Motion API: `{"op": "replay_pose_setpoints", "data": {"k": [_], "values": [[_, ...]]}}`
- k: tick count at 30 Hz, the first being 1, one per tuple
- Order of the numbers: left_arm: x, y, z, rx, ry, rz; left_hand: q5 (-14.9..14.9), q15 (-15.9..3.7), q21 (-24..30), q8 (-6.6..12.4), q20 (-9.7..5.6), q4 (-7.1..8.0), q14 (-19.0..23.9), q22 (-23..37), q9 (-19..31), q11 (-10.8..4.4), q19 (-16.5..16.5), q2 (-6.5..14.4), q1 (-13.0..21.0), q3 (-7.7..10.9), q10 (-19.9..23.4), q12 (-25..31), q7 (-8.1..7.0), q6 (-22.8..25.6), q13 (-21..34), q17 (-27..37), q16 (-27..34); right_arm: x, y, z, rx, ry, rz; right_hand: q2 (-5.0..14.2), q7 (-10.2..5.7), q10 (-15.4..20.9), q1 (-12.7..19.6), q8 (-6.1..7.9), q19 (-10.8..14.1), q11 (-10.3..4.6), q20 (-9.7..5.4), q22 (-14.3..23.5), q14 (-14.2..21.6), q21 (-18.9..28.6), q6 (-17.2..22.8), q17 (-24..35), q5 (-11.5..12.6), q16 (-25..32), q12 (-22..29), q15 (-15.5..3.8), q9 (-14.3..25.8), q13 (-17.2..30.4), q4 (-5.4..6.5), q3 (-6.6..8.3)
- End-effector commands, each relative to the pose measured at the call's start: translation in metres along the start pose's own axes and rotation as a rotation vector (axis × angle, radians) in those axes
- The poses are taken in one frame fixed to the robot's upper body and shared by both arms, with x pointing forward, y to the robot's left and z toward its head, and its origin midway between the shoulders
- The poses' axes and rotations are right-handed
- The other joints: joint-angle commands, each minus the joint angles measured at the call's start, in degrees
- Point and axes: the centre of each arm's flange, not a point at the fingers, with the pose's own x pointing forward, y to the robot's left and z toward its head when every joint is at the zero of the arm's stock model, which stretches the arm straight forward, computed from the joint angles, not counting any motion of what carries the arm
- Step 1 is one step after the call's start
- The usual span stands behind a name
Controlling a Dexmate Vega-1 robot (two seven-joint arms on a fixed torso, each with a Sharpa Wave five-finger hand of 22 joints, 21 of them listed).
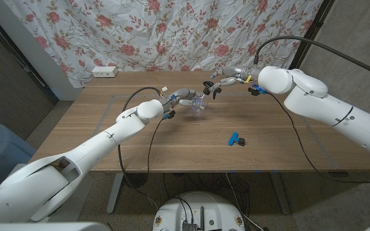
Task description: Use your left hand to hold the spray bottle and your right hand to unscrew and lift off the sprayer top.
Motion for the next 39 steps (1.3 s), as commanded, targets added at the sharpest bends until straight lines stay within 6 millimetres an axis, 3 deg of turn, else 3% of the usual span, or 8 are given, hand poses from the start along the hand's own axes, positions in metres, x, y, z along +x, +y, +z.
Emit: {"op": "replay_pose_setpoints", "data": {"k": [1, 12, 32, 39], "values": [[0.0016, -0.0002, 0.0022, 0.016, 0.000, -0.009, 0.3, -8.08, -0.1, 3.41, -4.45, 0.07, 0.4, 0.2, 0.2, -1.62, 0.5, 3.8, 2.0, 0.19, 2.4, 0.2, -0.04, 0.6, 0.3, 0.1, 0.0, 0.0061, 0.0030, 0.0021, -0.017, 0.006, -0.001, 0.10, -0.19, 0.0, 2.1, 0.80, 0.5, -0.04, -0.34, 0.1, 0.2, 0.2, 1.7, 0.1, 0.6, 0.6, 0.4, -0.22, 0.3, 0.1, -0.08, 1.12], [0.0014, -0.0013, 0.0016, 0.019, -0.002, -0.015, 0.4, -8.08, -0.1, 3.74, -4.45, 0.03, 0.6, 0.2, 0.1, -1.55, 0.6, 4.0, 2.3, 0.18, 2.7, 0.2, 0.10, 0.7, 0.5, 0.2, 0.1, 0.0095, 0.0063, 0.0009, -0.012, 0.009, -0.003, -0.11, -0.53, 1.0, 5.7, 2.64, 1.4, -0.24, -0.83, 0.1, 1.1, 0.3, 5.2, 0.0, 0.7, 1.0, 0.7, -0.83, 0.8, 0.1, -0.21, 2.47], [0.0025, -0.0068, 0.0017, 0.021, -0.019, -0.026, 0.4, -8.13, -0.1, 4.33, -4.54, -0.06, 0.9, 0.2, -0.1, -1.54, 0.8, 4.3, 2.7, 0.25, 3.2, 0.3, 0.02, 0.9, 0.9, 0.2, 0.0, 0.0089, 0.0077, -0.0005, -0.035, 0.008, 0.005, -0.03, -3.17, 3.2, 11.7, 5.40, 2.5, -1.74, -2.04, 0.1, 2.5, 0.3, 10.2, 0.0, -0.2, 1.4, 1.1, -2.48, 1.5, 0.1, -0.19, 4.41], [0.0039, -0.0084, 0.0007, 0.017, -0.023, -0.026, 0.5, -8.26, -0.1, 4.57, -4.56, -0.22, 1.0, 0.2, -0.2, -1.61, 0.8, 4.5, 3.2, 0.32, 3.5, 0.4, 0.11, 1.1, 1.0, 0.4, 0.1, 0.0098, 0.0055, -0.0051, -0.031, 0.018, 0.006, 0.16, -3.42, 3.2, 13.3, 6.07, 2.7, -2.03, -2.32, 0.1, 2.6, 0.3, 11.3, 0.0, -0.6, 1.4, 1.0, -2.78, 1.7, 0.0, -0.16, 4.90]]}}
